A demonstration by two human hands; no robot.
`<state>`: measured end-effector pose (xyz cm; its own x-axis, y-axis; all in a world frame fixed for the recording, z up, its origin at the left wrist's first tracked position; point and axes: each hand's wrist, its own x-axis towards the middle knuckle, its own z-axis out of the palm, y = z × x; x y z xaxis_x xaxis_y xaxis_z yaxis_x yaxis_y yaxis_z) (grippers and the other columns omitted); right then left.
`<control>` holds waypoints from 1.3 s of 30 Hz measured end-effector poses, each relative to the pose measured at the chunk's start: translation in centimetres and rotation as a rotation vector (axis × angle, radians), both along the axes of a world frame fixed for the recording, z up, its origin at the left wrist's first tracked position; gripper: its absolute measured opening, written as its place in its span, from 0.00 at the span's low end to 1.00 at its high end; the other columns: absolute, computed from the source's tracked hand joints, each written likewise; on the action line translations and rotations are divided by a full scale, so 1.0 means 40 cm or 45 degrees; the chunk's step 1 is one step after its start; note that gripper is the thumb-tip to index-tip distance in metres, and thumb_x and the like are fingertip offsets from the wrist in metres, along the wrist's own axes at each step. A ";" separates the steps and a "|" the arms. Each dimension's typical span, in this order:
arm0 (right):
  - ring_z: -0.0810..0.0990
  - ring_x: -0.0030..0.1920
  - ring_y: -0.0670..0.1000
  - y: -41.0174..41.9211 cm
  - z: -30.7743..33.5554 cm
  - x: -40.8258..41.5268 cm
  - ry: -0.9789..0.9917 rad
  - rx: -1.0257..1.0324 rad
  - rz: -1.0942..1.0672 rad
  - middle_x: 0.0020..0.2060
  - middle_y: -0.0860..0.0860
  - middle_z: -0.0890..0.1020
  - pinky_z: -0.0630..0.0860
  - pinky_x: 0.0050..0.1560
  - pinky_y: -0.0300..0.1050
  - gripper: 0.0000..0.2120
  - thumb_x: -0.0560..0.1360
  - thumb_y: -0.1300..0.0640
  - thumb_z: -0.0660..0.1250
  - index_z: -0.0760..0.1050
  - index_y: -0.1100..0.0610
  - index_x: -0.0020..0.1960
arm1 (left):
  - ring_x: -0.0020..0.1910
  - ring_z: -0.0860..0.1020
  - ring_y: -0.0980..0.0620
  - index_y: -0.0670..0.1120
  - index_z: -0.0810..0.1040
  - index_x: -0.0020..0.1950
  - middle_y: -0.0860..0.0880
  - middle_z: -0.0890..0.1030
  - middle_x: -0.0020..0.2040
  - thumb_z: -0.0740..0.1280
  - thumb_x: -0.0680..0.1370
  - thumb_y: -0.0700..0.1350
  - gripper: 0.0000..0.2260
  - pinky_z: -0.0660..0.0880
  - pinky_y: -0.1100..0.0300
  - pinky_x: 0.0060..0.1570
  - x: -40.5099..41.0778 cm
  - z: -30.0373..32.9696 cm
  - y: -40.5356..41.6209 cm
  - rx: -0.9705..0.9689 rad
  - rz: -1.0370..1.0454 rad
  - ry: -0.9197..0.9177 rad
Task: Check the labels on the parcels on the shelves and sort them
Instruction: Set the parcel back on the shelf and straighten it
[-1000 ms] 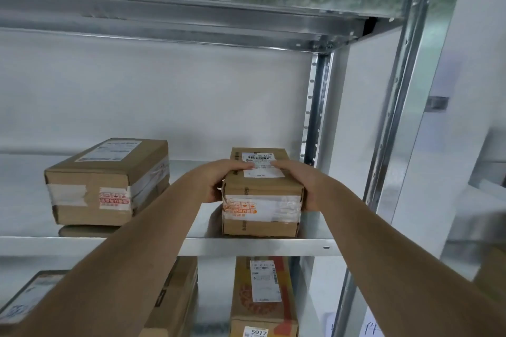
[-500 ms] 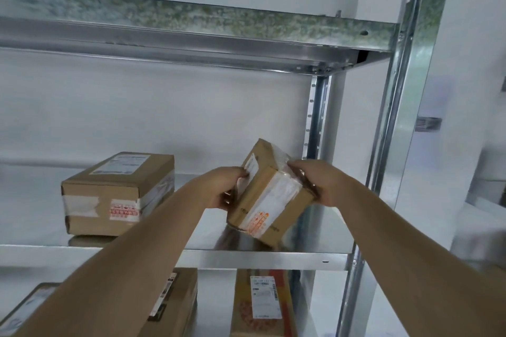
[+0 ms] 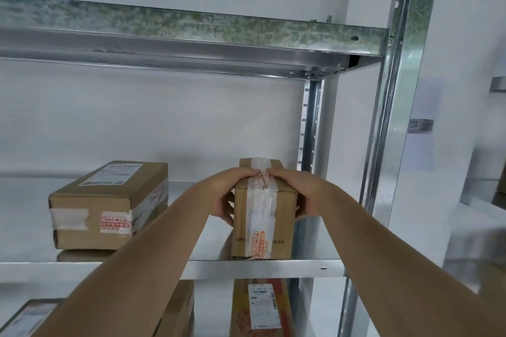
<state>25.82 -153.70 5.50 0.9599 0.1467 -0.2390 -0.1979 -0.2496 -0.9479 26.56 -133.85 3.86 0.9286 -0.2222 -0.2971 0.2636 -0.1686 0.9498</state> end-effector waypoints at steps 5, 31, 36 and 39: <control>0.84 0.53 0.62 -0.002 -0.008 0.009 0.025 0.022 -0.008 0.55 0.60 0.85 0.79 0.58 0.68 0.24 0.71 0.42 0.76 0.78 0.55 0.60 | 0.60 0.81 0.36 0.50 0.80 0.65 0.40 0.83 0.61 0.79 0.63 0.61 0.33 0.74 0.30 0.60 0.007 -0.013 -0.004 -0.035 0.052 -0.060; 0.84 0.55 0.62 0.001 -0.012 0.040 0.034 0.009 -0.030 0.56 0.60 0.84 0.78 0.57 0.71 0.21 0.73 0.48 0.77 0.77 0.56 0.60 | 0.60 0.82 0.36 0.47 0.80 0.64 0.39 0.84 0.61 0.77 0.67 0.56 0.28 0.75 0.30 0.59 0.031 -0.020 -0.005 -0.059 0.082 -0.054; 0.83 0.56 0.62 0.002 -0.015 0.036 0.047 0.049 -0.028 0.56 0.60 0.84 0.78 0.59 0.69 0.26 0.70 0.45 0.78 0.76 0.55 0.62 | 0.60 0.82 0.37 0.48 0.80 0.64 0.40 0.84 0.60 0.76 0.69 0.58 0.26 0.75 0.31 0.61 0.005 -0.016 -0.008 -0.076 0.098 -0.062; 0.84 0.56 0.63 0.010 -0.025 0.027 0.037 0.094 -0.032 0.55 0.60 0.85 0.77 0.60 0.68 0.29 0.67 0.41 0.79 0.77 0.54 0.62 | 0.59 0.81 0.38 0.49 0.80 0.64 0.40 0.84 0.59 0.75 0.72 0.60 0.25 0.75 0.32 0.61 -0.015 -0.014 -0.010 -0.090 0.144 -0.081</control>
